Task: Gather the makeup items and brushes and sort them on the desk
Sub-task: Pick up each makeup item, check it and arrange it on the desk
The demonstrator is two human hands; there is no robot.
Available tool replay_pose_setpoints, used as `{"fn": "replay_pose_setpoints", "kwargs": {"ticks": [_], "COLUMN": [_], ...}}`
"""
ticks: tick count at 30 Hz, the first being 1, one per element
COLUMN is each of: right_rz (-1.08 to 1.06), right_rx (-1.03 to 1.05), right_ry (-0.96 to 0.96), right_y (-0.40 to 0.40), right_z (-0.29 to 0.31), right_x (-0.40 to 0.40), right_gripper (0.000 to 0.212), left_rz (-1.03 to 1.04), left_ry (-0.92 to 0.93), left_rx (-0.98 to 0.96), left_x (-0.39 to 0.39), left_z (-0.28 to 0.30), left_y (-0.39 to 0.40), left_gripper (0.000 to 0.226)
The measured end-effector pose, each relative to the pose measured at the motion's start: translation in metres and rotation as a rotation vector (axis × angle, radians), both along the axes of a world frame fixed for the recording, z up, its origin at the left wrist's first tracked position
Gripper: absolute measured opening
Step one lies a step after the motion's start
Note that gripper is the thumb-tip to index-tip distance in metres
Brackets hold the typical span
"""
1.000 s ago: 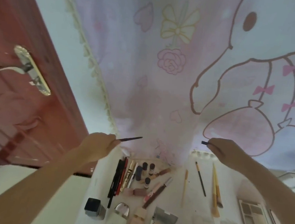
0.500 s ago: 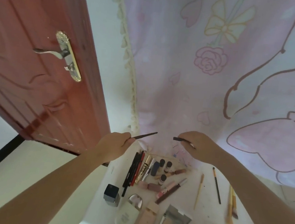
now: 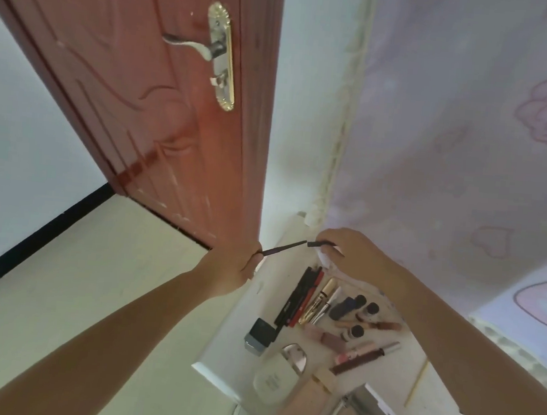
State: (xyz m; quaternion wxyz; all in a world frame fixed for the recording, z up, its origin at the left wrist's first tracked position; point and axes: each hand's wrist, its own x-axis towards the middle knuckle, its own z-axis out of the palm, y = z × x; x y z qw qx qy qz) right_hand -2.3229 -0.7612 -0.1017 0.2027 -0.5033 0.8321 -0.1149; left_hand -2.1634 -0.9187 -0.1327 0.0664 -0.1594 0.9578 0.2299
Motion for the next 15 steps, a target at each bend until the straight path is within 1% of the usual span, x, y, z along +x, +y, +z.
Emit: {"fn": "replay_pose_setpoints", "kwargs": {"ticks": [2,6,10,15], "right_rz": [-0.006,-0.018,0.023,0.012], "right_rx": [-0.025,-0.062,-0.019,0.024], "right_ry": [-0.028,-0.085,-0.085,-0.089], "right_y": [-0.008,-0.019,-0.026,-0.028], "right_z": [-0.004,-0.011,-0.02,-0.029], "right_x": [0.001,0.003,0.005,0.001], "right_gripper": [0.021,0.022,0.021,0.022], "left_rz": [0.032,0.064,0.049,0.05], "left_ry": [-0.036,-0.077,-0.112,-0.122], "left_rx": [0.023,0.052,0.022,0.029], "left_x": [0.005,0.01,0.013,0.012], "left_z": [0.001,-0.002,-0.012,-0.024], "left_y": [-0.002,-0.009,-0.012,-0.015], "left_gripper": [0.026,0.031,0.031,0.031]}}
